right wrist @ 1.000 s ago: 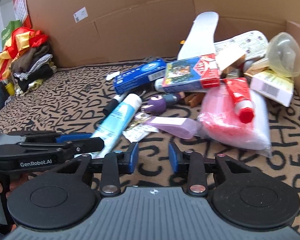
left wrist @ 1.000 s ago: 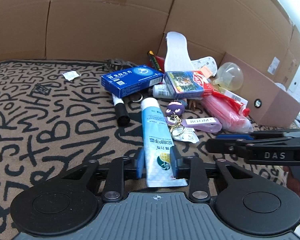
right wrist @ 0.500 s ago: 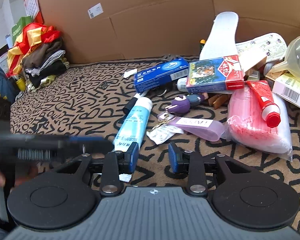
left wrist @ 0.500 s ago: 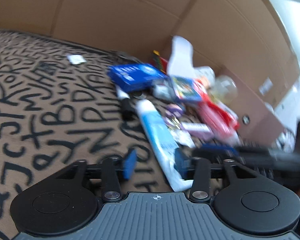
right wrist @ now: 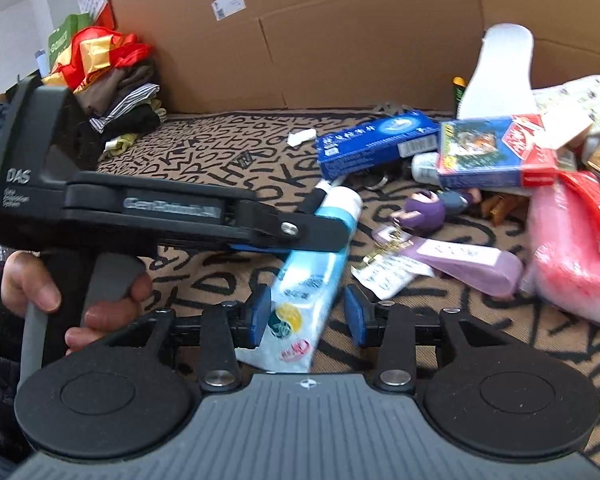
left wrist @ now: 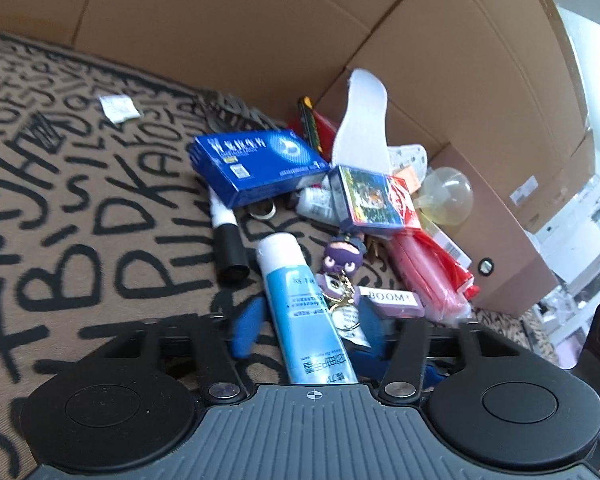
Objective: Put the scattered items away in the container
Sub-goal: 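Close the right gripper around the light-blue hand-cream tube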
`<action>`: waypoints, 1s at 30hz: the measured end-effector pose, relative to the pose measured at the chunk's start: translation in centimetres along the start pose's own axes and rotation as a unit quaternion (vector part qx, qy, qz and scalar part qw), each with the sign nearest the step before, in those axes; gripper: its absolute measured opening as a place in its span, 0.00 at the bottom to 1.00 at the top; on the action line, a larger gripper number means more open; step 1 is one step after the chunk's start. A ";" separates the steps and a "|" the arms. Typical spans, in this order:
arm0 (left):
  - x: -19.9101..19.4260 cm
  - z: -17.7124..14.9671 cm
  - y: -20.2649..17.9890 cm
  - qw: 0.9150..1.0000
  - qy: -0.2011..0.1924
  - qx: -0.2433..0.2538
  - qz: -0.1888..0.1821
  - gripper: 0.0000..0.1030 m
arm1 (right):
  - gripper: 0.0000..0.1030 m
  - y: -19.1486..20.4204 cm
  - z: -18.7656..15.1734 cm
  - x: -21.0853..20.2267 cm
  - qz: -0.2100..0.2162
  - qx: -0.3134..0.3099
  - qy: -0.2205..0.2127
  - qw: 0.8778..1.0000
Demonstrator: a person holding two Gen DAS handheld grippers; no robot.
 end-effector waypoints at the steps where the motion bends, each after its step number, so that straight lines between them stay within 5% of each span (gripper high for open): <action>1: 0.0 0.0 0.0 1.000 0.000 0.002 0.003 0.52 | 0.45 0.2 0.0 0.2 0.001 -0.008 -0.003 1.000; 4: -0.3 -0.3 0.1 1.000 0.003 0.003 0.007 0.33 | 0.35 0.1 -0.1 -0.1 0.005 -0.016 -0.007 1.000; 8: -0.7 -1.0 -1.0 1.000 0.009 0.016 0.013 0.28 | 0.00 -1.3 -0.1 -2.0 0.011 0.002 -0.001 1.000; 13: -1.2 -2.8 -3.1 0.999 0.024 0.027 -0.013 0.27 | 0.01 -3.2 -1.2 -4.4 -0.005 0.030 0.008 1.000; 19: -1.3 -2.9 -3.2 0.999 0.036 0.017 -0.013 0.37 | 0.08 -2.9 -1.4 -5.1 0.009 0.054 0.003 0.998; 23: -1.8 -2.5 -3.0 0.999 0.028 0.021 -0.004 0.46 | 0.48 -2.3 -1.3 -5.1 0.019 0.067 -0.002 0.998; 30: -2.2 -2.4 -2.6 0.999 0.036 0.020 -0.015 0.46 | 0.51 -1.5 -1.1 -4.2 0.022 0.057 0.005 0.998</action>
Point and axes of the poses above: each gripper's, at about its wrist camera, not at the fingertips, and x roughly the way its jaws point, y to its left, z to its top, the point moved 4 cm from there along x, roughly the way its jaws point, and after that the axes turned 10 degrees about -y, right-handed, at the moved point
